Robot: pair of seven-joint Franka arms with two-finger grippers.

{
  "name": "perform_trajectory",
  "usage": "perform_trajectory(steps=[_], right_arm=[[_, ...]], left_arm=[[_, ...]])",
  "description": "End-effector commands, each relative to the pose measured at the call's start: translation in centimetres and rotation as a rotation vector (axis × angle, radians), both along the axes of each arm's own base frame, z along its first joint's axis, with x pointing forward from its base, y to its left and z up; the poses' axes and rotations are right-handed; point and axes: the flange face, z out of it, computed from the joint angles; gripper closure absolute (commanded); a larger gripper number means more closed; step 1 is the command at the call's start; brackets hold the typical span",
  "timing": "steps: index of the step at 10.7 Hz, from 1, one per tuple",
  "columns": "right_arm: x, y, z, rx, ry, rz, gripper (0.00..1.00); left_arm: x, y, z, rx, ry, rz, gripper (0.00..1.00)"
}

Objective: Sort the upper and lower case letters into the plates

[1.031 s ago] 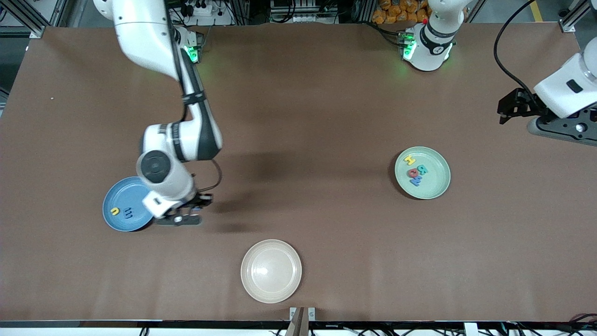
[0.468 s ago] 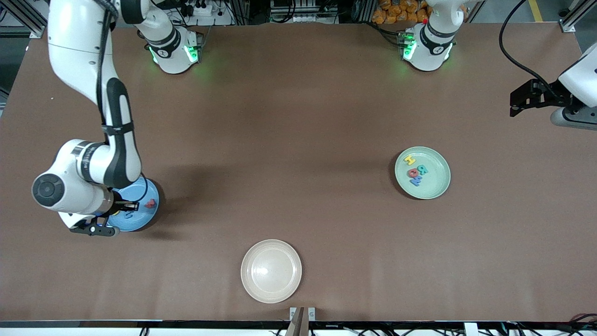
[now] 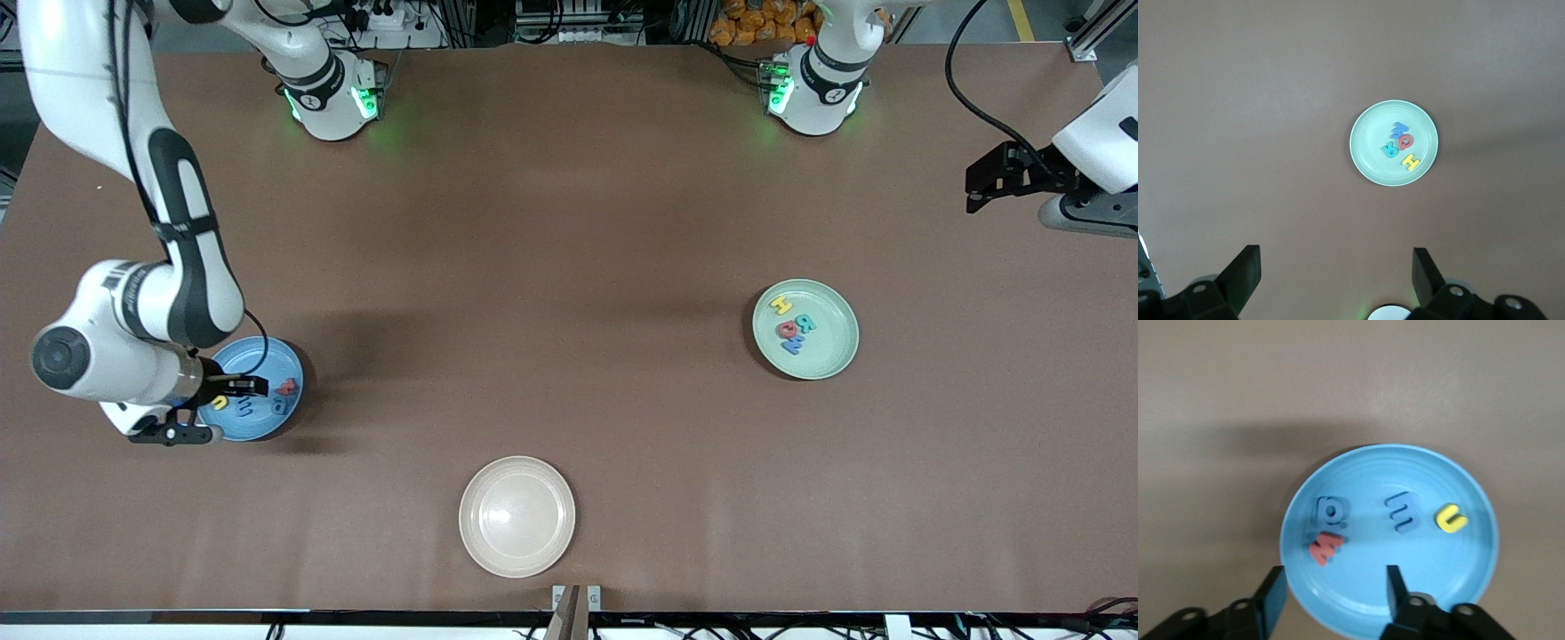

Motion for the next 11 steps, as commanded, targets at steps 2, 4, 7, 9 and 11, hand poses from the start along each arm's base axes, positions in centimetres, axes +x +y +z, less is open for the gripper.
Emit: perform_trajectory(steps=[2, 4, 7, 9, 11], right_arm=[[-4.9, 0.5, 14.3, 0.025, -0.042, 0.019, 0.00], [-7.1, 0.8, 21.5, 0.028, -0.079, 0.032, 0.00], [-9.2, 2.2, 29.0, 0.026, -0.078, 0.064, 0.00], [-10.2, 3.1, 30.7, 0.023, -0.090, 0.086, 0.00], [-10.3, 3.7, 32.4, -0.014, -0.120, 0.109, 0.00]], left_arm=[[-1.6, 3.4, 0.0, -0.091, -0.019, 0.078, 0.00], [-2.1, 2.8, 0.6, -0.083, -0.030, 0.068, 0.00], [-2.8, 1.4, 1.2, -0.080, -0.038, 0.022, 0.00], [-2.8, 1.1, 0.9, -0.078, -0.033, 0.014, 0.00], [-2.6, 1.7, 0.9, -0.054, -0.038, 0.020, 0.00]])
